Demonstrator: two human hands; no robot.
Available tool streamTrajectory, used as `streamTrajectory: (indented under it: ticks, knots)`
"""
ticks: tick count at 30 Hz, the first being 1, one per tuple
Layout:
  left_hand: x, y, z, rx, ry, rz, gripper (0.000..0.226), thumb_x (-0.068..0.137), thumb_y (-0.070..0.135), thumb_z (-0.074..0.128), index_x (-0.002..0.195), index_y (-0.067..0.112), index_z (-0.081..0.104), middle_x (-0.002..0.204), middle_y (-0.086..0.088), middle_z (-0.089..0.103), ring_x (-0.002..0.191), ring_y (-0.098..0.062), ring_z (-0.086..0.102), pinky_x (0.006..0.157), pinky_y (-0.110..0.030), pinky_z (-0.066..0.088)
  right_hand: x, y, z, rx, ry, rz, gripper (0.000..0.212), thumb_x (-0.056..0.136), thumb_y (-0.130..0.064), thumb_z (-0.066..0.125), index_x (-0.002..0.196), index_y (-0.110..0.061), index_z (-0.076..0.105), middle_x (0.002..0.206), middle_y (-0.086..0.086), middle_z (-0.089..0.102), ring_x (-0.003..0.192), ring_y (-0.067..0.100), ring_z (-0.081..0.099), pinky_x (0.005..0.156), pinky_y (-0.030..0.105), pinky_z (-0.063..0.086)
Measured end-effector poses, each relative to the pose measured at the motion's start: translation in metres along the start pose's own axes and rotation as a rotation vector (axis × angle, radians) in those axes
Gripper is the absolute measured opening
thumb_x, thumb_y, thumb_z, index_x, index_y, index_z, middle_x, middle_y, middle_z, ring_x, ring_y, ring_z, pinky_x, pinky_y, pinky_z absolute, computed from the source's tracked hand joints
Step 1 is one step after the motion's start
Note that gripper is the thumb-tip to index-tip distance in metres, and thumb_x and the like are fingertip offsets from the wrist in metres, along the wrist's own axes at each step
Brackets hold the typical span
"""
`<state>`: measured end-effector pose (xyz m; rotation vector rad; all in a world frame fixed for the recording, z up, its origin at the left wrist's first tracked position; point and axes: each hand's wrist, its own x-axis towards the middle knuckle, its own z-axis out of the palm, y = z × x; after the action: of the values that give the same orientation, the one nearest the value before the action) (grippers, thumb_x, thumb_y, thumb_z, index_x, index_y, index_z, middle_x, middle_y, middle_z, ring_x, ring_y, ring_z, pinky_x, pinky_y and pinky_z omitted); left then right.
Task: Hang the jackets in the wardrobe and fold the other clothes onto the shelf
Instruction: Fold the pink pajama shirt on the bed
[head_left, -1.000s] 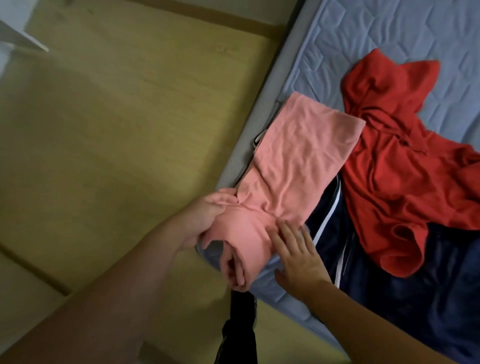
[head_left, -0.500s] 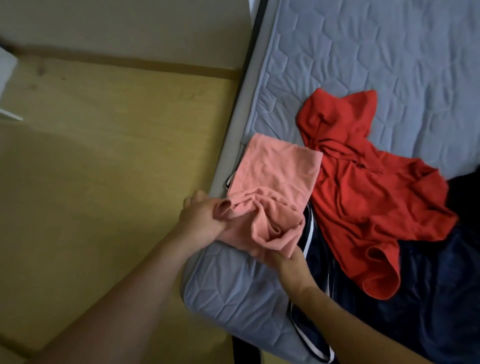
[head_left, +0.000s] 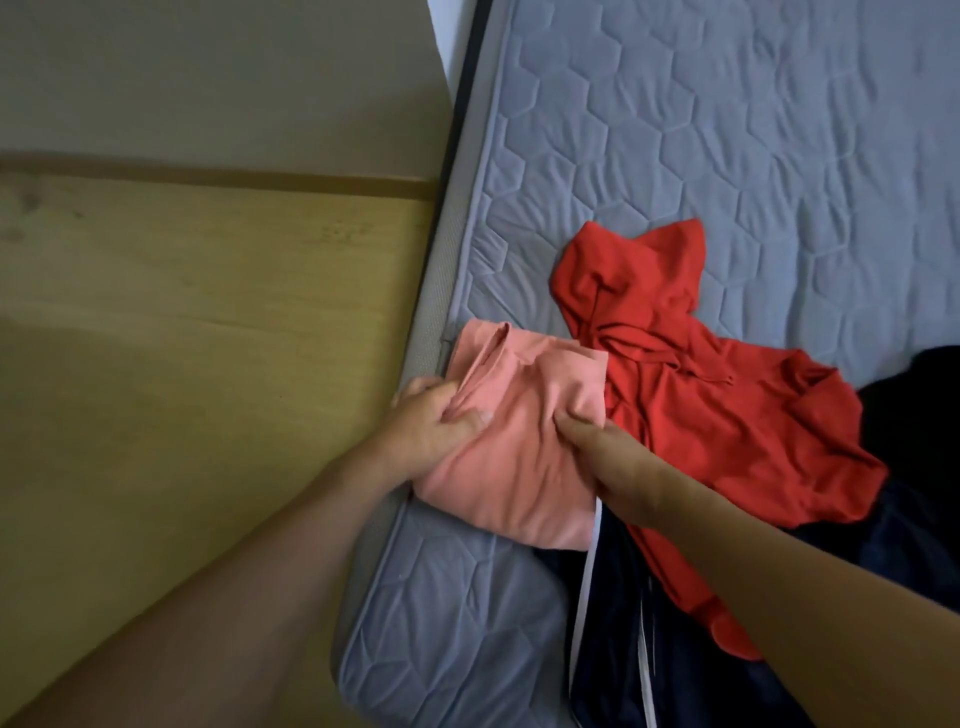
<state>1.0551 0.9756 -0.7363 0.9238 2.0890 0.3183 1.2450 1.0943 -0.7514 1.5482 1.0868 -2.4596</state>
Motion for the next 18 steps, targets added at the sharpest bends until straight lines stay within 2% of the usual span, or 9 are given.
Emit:
streamTrajectory:
  ticks: [2, 4, 6, 8, 11, 13, 14, 16, 18]
  knots:
    - [0.010, 0.004, -0.002, -0.213, 0.031, 0.067, 0.066, 0.076, 0.060, 0.048, 0.120, 0.012, 0.061, 0.121, -0.009, 0.064, 0.116, -0.024, 0.057, 0.103, -0.039, 0.043, 0.008, -0.009, 0.001, 0.128, 0.048, -0.106, 0.029, 0.092, -0.018, 0.061, 0.119, -0.006, 0.063, 0.098, 0.010, 0.073, 0.085, 0.022, 0.070, 0.080, 0.037, 0.058]
    - [0.021, 0.006, 0.000, -0.296, 0.086, 0.064, 0.055, 0.087, 0.048, 0.050, 0.134, 0.019, 0.054, 0.128, -0.004, 0.063, 0.120, -0.019, 0.057, 0.105, -0.038, 0.042, 0.017, -0.019, 0.003, 0.150, 0.110, -0.178, 0.028, 0.088, -0.020, 0.068, 0.113, -0.008, 0.066, 0.099, 0.010, 0.074, 0.085, 0.021, 0.070, 0.074, 0.034, 0.059]
    - [0.028, 0.003, 0.006, -0.269, 0.115, 0.007, 0.044, 0.096, 0.043, 0.048, 0.135, 0.021, 0.052, 0.129, -0.003, 0.062, 0.121, -0.020, 0.056, 0.105, -0.037, 0.042, 0.030, -0.024, 0.003, 0.139, 0.261, -0.224, 0.029, 0.089, -0.021, 0.066, 0.115, -0.009, 0.065, 0.105, 0.009, 0.072, 0.092, 0.021, 0.068, 0.082, 0.034, 0.056]
    - [0.036, -0.002, 0.012, -0.175, 0.083, -0.119, 0.047, 0.098, 0.048, 0.043, 0.127, 0.015, 0.057, 0.127, -0.009, 0.063, 0.118, -0.025, 0.058, 0.101, -0.037, 0.044, 0.045, -0.026, 0.005, 0.101, 0.442, -0.262, 0.027, 0.096, -0.017, 0.055, 0.122, -0.009, 0.061, 0.112, 0.007, 0.067, 0.096, 0.017, 0.062, 0.088, 0.030, 0.049]
    - [0.036, -0.006, 0.006, -0.212, -0.090, -0.309, 0.073, 0.084, 0.072, 0.047, 0.119, 0.011, 0.066, 0.119, -0.008, 0.067, 0.110, -0.024, 0.062, 0.099, -0.037, 0.047, 0.059, -0.022, 0.013, 0.025, 0.623, -0.266, 0.031, 0.099, -0.022, 0.045, 0.126, -0.011, 0.059, 0.116, 0.007, 0.064, 0.098, 0.015, 0.057, 0.084, 0.023, 0.041]
    - [0.025, -0.009, 0.000, -0.353, -0.209, -0.273, 0.082, 0.057, 0.082, 0.063, 0.109, 0.019, 0.071, 0.109, 0.001, 0.072, 0.099, -0.013, 0.068, 0.095, -0.034, 0.051, 0.068, -0.018, 0.017, -0.096, 0.716, -0.235, 0.036, 0.100, -0.031, 0.042, 0.128, -0.014, 0.056, 0.123, 0.008, 0.061, 0.111, 0.023, 0.056, 0.093, 0.028, 0.040]
    - [0.020, -0.010, -0.001, -0.385, -0.232, -0.213, 0.080, 0.048, 0.079, 0.069, 0.104, 0.022, 0.071, 0.106, 0.004, 0.073, 0.095, -0.010, 0.069, 0.093, -0.033, 0.053, 0.072, -0.018, 0.018, -0.214, 0.776, -0.187, 0.039, 0.100, -0.037, 0.041, 0.130, -0.017, 0.055, 0.127, 0.010, 0.056, 0.117, 0.029, 0.052, 0.100, 0.034, 0.039]
    - [0.011, -0.014, 0.007, -0.409, -0.135, -0.096, 0.076, 0.052, 0.069, 0.071, 0.111, 0.021, 0.068, 0.107, 0.003, 0.072, 0.099, -0.013, 0.068, 0.093, -0.038, 0.053, 0.076, -0.019, 0.017, -0.423, 0.872, -0.086, 0.042, 0.099, -0.044, 0.039, 0.130, -0.020, 0.053, 0.133, 0.013, 0.046, 0.124, 0.035, 0.042, 0.105, 0.043, 0.032]
    - [0.005, -0.021, 0.021, -0.403, 0.066, -0.042, 0.068, 0.069, 0.059, 0.065, 0.123, 0.017, 0.062, 0.113, 0.000, 0.070, 0.105, -0.018, 0.066, 0.094, -0.039, 0.051, 0.080, -0.020, 0.018, -0.461, 0.905, -0.084, 0.041, 0.099, -0.042, 0.038, 0.128, -0.017, 0.054, 0.134, 0.013, 0.040, 0.124, 0.035, 0.038, 0.104, 0.044, 0.030]
